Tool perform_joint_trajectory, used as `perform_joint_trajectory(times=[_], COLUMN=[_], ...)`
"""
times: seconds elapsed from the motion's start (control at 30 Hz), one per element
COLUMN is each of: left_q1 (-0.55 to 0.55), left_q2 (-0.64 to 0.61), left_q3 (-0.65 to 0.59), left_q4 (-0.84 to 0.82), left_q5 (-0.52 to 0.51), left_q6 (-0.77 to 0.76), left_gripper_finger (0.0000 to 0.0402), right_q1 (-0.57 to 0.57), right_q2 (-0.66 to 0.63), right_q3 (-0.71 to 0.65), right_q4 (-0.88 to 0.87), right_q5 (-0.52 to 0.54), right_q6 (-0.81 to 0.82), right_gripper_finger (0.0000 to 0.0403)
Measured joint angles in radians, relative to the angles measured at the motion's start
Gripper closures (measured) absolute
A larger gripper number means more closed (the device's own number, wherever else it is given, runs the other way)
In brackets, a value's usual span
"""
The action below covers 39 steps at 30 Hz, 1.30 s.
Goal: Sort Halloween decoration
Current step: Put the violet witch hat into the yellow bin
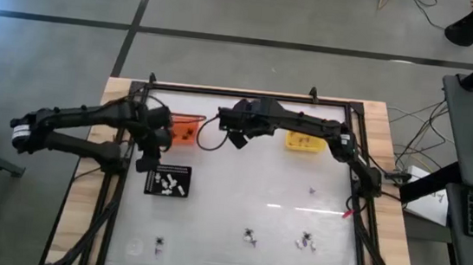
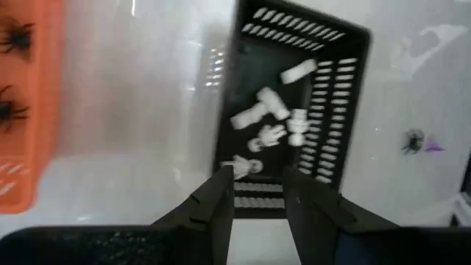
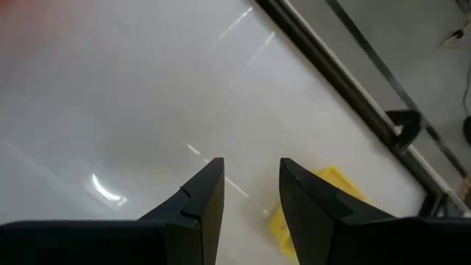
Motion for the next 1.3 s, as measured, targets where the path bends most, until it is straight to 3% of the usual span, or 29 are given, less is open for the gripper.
perform_joint_trajectory(times=[0.23,0.43,0.67,1.0,1.3], left_q1=[-0.245,-0.54,-0.834,-1.055,-1.096], left_q2=[0.002,0.004,0.084,0.311,0.471], left_q3=[0.031,0.039,0.038,0.045,0.08], left_q4=[0.032,0.14,0.305,0.474,0.622], left_q5=[0.049,0.051,-0.082,-0.046,-0.047], left_q6=[-0.253,-0.493,-0.783,-0.992,-1.003], left_gripper_finger=[0.0304,0.0298,0.0283,0.0278,0.0278], right_q1=[-0.065,-0.125,-0.169,-0.181,-0.185], right_q2=[-0.009,-0.033,-0.079,-0.119,-0.119], right_q3=[0.0,-0.001,-0.001,-0.001,-0.001], right_q4=[-0.001,-0.002,-0.002,-0.001,-0.001], right_q5=[0.0,0.0,-0.002,-0.002,-0.002], right_q6=[-0.145,-0.192,-0.194,-0.194,-0.195], right_gripper_finger=[0.0282,0.0282,0.0282,0.0282,0.0282])
